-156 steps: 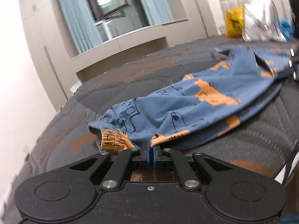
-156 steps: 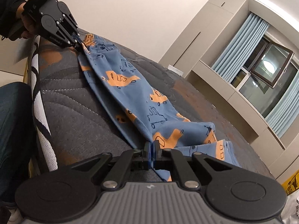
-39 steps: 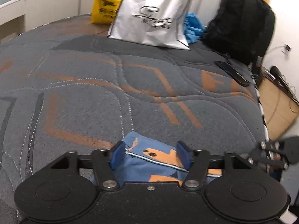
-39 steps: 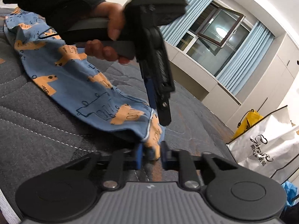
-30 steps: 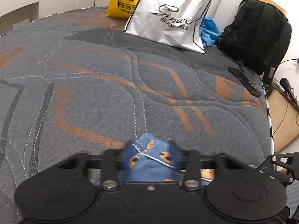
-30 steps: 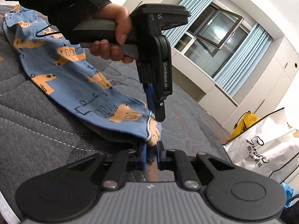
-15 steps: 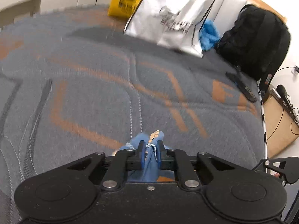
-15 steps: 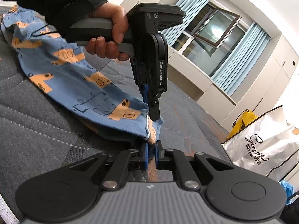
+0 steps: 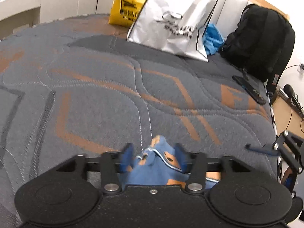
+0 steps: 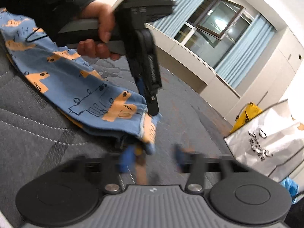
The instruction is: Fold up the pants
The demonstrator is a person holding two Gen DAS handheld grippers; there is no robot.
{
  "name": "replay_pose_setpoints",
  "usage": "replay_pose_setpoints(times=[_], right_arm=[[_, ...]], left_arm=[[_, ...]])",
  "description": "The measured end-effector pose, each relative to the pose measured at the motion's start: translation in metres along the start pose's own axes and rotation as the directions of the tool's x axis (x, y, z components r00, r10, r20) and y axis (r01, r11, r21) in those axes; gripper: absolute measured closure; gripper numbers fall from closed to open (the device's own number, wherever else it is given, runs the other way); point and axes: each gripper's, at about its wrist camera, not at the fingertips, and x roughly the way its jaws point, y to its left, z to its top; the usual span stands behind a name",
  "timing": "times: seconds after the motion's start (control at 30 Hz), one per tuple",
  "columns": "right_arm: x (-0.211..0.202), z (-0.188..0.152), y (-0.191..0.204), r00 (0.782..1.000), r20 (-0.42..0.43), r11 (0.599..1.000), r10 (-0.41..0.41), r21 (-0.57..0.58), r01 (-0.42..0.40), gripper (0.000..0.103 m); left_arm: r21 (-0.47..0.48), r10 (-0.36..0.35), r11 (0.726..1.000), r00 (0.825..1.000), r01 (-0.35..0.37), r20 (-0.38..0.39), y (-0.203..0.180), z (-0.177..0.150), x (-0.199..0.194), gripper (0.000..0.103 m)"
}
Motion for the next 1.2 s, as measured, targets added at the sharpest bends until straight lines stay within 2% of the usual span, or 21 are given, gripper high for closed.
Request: replay_pose_setpoints(times=[0.03,0.07,0.13,0.17,0.23,0.27,0.33,0.4,0.47,0.5,0.53,0.57,0.63,0.73,0.8,0.87,1.0,1.07,1.1,1.17,1.2], right_arm=[[-0.003,-0.002,-0.006,1.0,-0.001,1.0,0.002,0.024,-0.002,0.026],[-0.006,-0.005,-0.012,1.0,-0.004,0.999,0.009,0.05,-0.008,0.022],[-0.01,-0.009,-0.028,1.0,-0.005,0.99,0.029,0.141,-0.028,0.004],[-0.012,-0.01,-0.036,0.999,0.003,0.98,0.046,0.193,-0.046,0.001],[-0.015,-0.012,-0.054,0.993,0.029,0.936,0.114,0.332,-0.118,0.0],[-0.015,-0.014,-0.064,0.984,0.049,0.886,0.17,0.429,-0.175,0.0],[-0.008,-0.021,-0.083,0.953,0.098,0.734,0.285,0.618,-0.283,0.0],[0.004,-0.029,-0.095,0.909,0.144,0.534,0.391,0.769,-0.352,0.0],[0.017,-0.039,-0.1,0.863,0.174,0.334,0.474,0.872,-0.358,0.0],[0.023,-0.042,-0.102,0.85,0.182,0.263,0.494,0.901,-0.346,0.0],[0.024,-0.043,-0.101,0.854,0.192,0.23,0.484,0.914,-0.335,0.0],[0.025,-0.043,-0.103,0.86,0.197,0.215,0.471,0.92,-0.328,0.0],[0.029,-0.041,-0.105,0.865,0.194,0.196,0.463,0.93,-0.313,0.0],[0.035,-0.043,-0.103,0.865,0.224,0.114,0.449,0.946,-0.304,0.002],[0.034,-0.046,-0.1,0.859,0.254,0.054,0.445,0.95,-0.309,0.004],[0.03,-0.055,-0.097,0.832,0.309,-0.028,0.46,0.942,-0.334,0.007],[0.033,-0.063,-0.101,0.854,0.304,-0.073,0.422,0.951,-0.302,0.014],[0.036,-0.064,-0.103,0.87,0.298,-0.106,0.393,0.954,-0.279,0.022],[0.038,-0.065,-0.102,0.88,0.285,-0.125,0.379,0.958,-0.257,0.029],[0.04,-0.066,-0.097,0.899,0.261,-0.145,0.352,0.964,-0.223,0.043],[0.04,-0.068,-0.096,0.907,0.246,-0.161,0.341,0.966,-0.201,0.055]], left_arm=[[0.001,-0.001,1.0,1.0,0.001,0.009,0.001,0.002,-0.003,0.031],[-0.001,-0.003,1.0,1.0,0.003,0.017,0.004,0.005,-0.008,0.029],[-0.011,-0.001,1.0,1.0,0.001,0.015,0.011,0.008,-0.013,0.02],[-0.021,-0.003,1.0,1.0,0.003,0.003,0.015,0.01,-0.013,0.017],[-0.051,-0.016,0.999,1.0,0.014,-0.023,0.024,0.01,-0.012,0.016],[-0.067,-0.028,0.997,0.999,0.025,-0.043,0.029,0.01,-0.009,0.016],[-0.094,-0.057,0.994,0.995,0.05,-0.076,0.036,0.01,-0.003,0.016],[-0.131,-0.095,0.988,0.988,0.079,-0.119,0.043,0.01,0.006,0.017],[-0.157,-0.132,0.982,0.98,0.108,-0.152,0.047,0.01,0.013,0.017],[-0.174,-0.161,0.976,0.972,0.131,-0.169,0.049,0.011,0.017,0.019],[-0.181,-0.174,0.973,0.968,0.141,-0.179,0.05,0.011,0.02,0.02],[-0.187,-0.186,0.971,0.965,0.152,-0.186,0.051,0.012,0.022,0.021],[-0.207,-0.19,0.967,0.96,0.147,-0.208,0.052,0.014,0.027,0.035],[-0.227,-0.17,0.967,0.961,0.119,-0.22,0.053,0.016,0.028,0.051],[-0.244,-0.18,0.962,0.959,0.124,-0.219,0.054,0.014,0.027,0.053],[-0.24,-0.182,0.962,0.957,0.126,-0.224,0.052,0.012,0.027,0.053],[-0.245,-0.184,0.961,0.956,0.127,-0.227,0.051,0.013,0.029,0.053],[-0.245,-0.179,0.962,0.957,0.122,-0.228,0.05,0.013,0.031,0.055],[-0.245,-0.165,0.963,0.959,0.107,-0.229,0.049,0.013,0.031,0.06],[-0.25,-0.144,0.964,0.963,0.085,-0.229,0.047,0.013,0.031,0.062],[-0.251,-0.136,0.965,0.964,0.077,-0.229,0.046,0.013,0.031,0.065]])
